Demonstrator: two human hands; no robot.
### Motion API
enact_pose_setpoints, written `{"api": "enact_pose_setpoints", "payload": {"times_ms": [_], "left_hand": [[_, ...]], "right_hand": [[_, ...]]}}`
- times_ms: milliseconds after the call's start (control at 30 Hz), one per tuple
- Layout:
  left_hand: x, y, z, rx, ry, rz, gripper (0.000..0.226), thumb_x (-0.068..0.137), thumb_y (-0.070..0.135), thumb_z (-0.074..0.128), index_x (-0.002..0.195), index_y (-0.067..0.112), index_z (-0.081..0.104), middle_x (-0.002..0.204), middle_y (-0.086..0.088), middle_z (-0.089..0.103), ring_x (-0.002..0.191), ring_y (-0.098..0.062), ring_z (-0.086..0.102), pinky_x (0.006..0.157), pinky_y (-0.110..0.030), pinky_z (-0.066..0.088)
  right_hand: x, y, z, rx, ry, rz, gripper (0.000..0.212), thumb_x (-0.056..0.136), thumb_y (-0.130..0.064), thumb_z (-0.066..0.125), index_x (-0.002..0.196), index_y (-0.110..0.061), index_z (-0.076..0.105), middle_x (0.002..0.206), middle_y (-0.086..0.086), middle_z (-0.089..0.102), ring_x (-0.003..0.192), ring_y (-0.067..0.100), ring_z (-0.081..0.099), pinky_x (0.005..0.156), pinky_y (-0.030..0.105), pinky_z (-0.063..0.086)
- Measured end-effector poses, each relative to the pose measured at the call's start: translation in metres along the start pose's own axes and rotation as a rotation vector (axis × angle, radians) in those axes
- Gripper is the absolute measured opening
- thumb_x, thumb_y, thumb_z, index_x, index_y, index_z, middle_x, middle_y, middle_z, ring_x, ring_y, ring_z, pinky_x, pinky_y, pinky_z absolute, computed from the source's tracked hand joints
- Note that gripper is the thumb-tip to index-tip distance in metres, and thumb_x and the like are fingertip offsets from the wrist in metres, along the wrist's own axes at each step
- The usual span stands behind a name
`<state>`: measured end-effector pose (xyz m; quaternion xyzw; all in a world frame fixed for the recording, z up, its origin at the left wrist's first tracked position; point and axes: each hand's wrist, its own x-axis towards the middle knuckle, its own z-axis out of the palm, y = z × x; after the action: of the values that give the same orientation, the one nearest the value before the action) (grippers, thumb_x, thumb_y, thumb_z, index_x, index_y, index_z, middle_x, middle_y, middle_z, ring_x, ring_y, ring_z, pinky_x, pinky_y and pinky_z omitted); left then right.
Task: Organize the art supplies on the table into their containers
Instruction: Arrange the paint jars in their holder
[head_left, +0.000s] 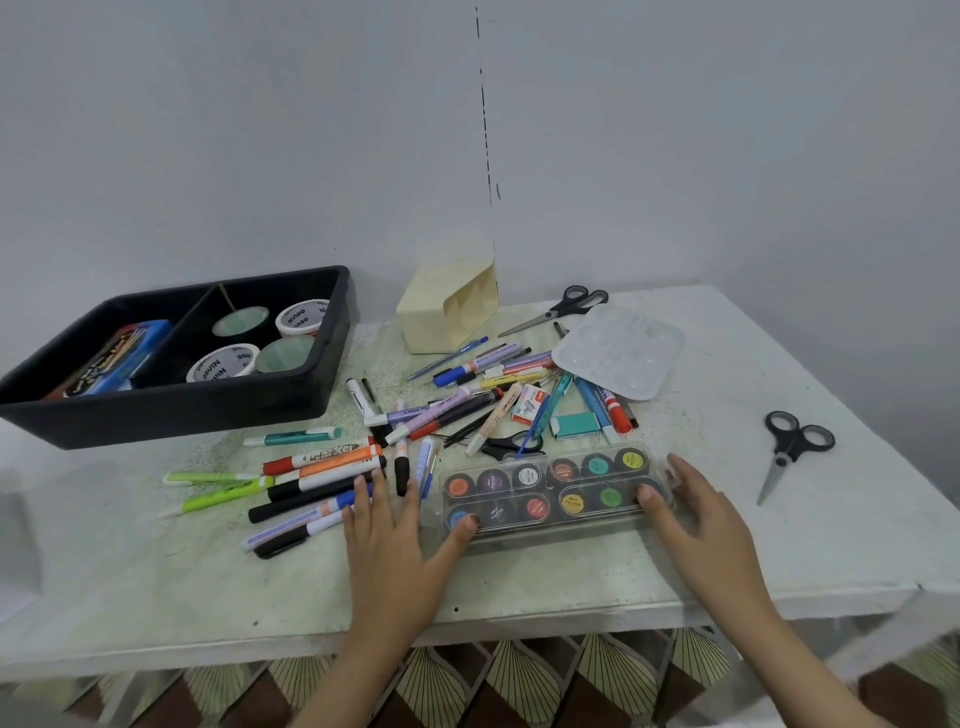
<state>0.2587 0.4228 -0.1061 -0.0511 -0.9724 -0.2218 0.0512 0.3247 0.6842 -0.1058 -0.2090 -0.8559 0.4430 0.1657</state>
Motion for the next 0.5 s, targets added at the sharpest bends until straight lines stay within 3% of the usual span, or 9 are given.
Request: {"api": "enact_pose_setpoints", "payload": {"times_ms": [167,233,367,500], "left_hand": [[-0.0015,0.0028,-0.0006,0.009,-0.024,-0.006,0.12,0.046,0.094,-0.018,0.147,0.033,0.002,0.152,-0.001,-0.023,0.13,-0.009,-0.038,0.093,-0.021,-0.039],[-0.0016,0.0031,-0.0008,0.015,-0.027,-0.003,0.114,0.047,0.094,-0.017,0.144,0.036,-0.003,0.148,0.001,-0.026,0.13,-0.009,-0.038,0.092,-0.02,-0.039],[-0.0022,0.0033,0.0013,0.005,-0.037,0.004,0.105,0.049,0.093,-0.015,0.14,0.041,-0.008,0.145,0.004,-0.028,0.131,-0.01,-0.038,0.103,-0.028,-0.029],[-0.0025,0.0044,0.002,0.004,-0.047,0.016,0.106,0.049,0.093,-0.017,0.141,0.042,-0.006,0.145,0.005,-0.028,0.131,-0.008,-0.038,0.1,-0.025,-0.032]], "right_hand": [[-0.002,-0.0066,-0.0006,0.068,0.007,-0.023,0.07,0.081,-0.066,0.05,0.137,-0.023,0.047,0.112,-0.009,0.057,0.11,0.014,0.046,0.094,0.033,0.036],[-0.0016,-0.0067,-0.0008,0.103,0.007,0.001,0.063,0.084,-0.057,0.056,0.137,-0.024,0.048,0.119,-0.005,0.058,0.122,0.02,0.044,0.101,0.037,0.034],[0.0026,-0.0032,0.0014,0.15,0.002,0.035,0.044,0.09,-0.029,0.06,0.133,-0.022,0.052,0.137,-0.001,0.05,0.136,0.018,0.034,0.117,0.043,0.016],[0.0046,-0.0026,0.0016,0.157,-0.009,0.033,0.042,0.089,-0.027,0.061,0.131,-0.02,0.054,0.139,0.002,0.05,0.136,0.017,0.035,0.117,0.047,0.014]]}}
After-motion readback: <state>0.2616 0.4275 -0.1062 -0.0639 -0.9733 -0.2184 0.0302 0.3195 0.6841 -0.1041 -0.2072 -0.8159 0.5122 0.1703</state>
